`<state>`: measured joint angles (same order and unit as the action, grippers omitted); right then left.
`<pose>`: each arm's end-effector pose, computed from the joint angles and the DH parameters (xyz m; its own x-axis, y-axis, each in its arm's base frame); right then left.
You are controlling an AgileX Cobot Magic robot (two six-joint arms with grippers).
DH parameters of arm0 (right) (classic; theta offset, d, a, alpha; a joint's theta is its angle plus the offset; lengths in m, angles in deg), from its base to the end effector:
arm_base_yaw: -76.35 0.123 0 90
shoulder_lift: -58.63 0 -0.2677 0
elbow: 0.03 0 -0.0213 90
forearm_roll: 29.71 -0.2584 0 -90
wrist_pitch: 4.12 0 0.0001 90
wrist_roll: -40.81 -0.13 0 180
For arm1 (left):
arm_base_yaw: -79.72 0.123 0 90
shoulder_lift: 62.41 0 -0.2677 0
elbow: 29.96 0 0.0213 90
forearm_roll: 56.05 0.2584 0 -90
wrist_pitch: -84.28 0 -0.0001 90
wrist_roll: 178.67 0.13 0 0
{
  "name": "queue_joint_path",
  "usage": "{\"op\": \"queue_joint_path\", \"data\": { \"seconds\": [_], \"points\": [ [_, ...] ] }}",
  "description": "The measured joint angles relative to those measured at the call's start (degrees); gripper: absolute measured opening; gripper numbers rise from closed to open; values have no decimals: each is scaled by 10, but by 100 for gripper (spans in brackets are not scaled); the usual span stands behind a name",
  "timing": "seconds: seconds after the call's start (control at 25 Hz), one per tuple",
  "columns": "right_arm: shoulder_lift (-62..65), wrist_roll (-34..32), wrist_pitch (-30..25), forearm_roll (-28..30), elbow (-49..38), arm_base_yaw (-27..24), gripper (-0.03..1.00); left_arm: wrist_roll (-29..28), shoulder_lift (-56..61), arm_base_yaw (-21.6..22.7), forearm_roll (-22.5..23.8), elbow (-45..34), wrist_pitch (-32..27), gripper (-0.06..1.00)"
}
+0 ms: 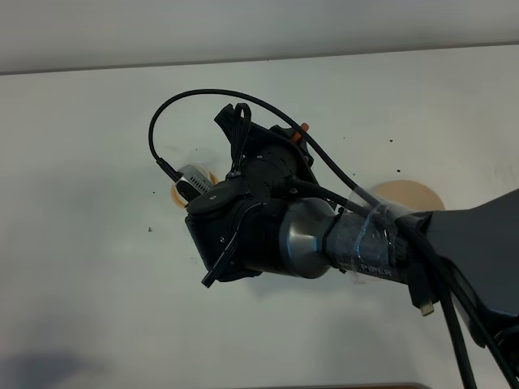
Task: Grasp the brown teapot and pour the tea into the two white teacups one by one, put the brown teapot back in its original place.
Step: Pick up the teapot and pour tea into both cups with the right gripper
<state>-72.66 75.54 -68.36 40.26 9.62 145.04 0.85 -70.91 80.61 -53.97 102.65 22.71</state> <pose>0.2605 0.3651 0.1430 0.3441 -0.5781 0.7398 -0.3676 -0.8080 -0.4604 0.0524 0.0050 0.2651 -0.4612 0.0017 -0.8873 -0.0397 0.9990 0.0226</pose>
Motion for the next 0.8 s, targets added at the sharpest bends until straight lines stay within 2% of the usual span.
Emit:
{"op": "queue_joint_path", "data": {
  "seconds": [0.8],
  "points": [
    [0,7,0,0,0,0,9,0,0,0,0,0,0,25]
  ]
}}
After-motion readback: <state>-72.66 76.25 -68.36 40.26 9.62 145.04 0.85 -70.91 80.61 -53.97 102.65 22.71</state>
